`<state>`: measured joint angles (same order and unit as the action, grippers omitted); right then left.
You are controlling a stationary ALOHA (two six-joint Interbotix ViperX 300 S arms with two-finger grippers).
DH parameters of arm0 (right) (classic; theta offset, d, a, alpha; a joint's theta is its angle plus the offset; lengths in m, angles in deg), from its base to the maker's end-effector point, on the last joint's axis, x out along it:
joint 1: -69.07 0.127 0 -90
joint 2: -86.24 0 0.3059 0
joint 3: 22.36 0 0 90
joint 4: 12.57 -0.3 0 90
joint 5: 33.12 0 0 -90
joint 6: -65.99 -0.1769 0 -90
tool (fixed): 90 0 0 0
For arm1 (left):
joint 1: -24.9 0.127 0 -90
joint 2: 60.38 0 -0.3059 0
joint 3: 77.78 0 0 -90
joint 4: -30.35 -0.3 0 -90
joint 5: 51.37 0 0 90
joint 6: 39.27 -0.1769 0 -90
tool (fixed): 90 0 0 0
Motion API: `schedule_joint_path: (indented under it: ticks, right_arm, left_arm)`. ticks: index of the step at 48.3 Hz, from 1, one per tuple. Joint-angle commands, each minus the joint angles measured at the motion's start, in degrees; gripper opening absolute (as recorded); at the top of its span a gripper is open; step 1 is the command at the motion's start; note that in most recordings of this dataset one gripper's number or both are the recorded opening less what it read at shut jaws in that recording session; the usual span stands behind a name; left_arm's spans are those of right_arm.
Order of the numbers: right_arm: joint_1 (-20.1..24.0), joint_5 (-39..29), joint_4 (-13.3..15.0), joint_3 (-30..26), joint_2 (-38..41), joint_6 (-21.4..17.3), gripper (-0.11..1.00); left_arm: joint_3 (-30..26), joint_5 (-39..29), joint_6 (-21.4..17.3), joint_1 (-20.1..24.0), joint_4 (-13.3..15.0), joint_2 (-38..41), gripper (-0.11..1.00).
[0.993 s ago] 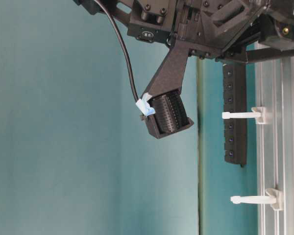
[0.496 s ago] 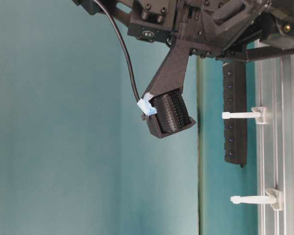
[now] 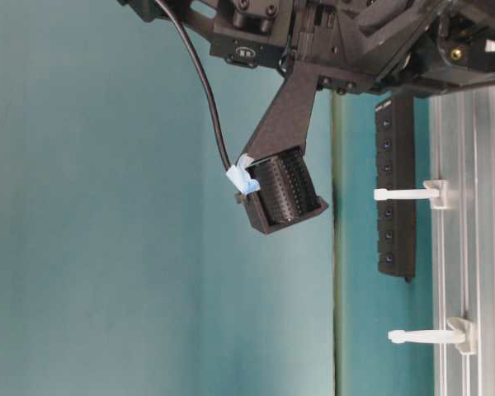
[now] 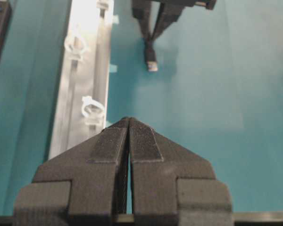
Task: Pass the USB cable through three rings with both arms.
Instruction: 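Lift the cable with the right gripper and carry it toward the right ring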
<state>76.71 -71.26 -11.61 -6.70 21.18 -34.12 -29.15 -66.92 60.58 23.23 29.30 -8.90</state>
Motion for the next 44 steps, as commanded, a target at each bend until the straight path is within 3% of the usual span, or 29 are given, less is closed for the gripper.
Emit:
schedule_joint_path:
  ticks: [1,26,44]
  right_arm:
    - [-0.44,-0.44,0.18,0.09,0.26,0.35,-0.08]
    - [-0.35,-1.05,0.09,-0.79,0.18,0.26,-0.08]
    - [0.0,-17.05,0.88,-7.82,-5.98,1.41,-0.09]
  left_arm:
    - [-0.62,0.35,-0.09,0.26,-0.18,0.18,0.0]
    - [-0.62,0.44,0.0,0.7,-0.18,0.09,0.0]
    - [-0.62,0.35,0.09,0.62,-0.18,-0.62,0.0]
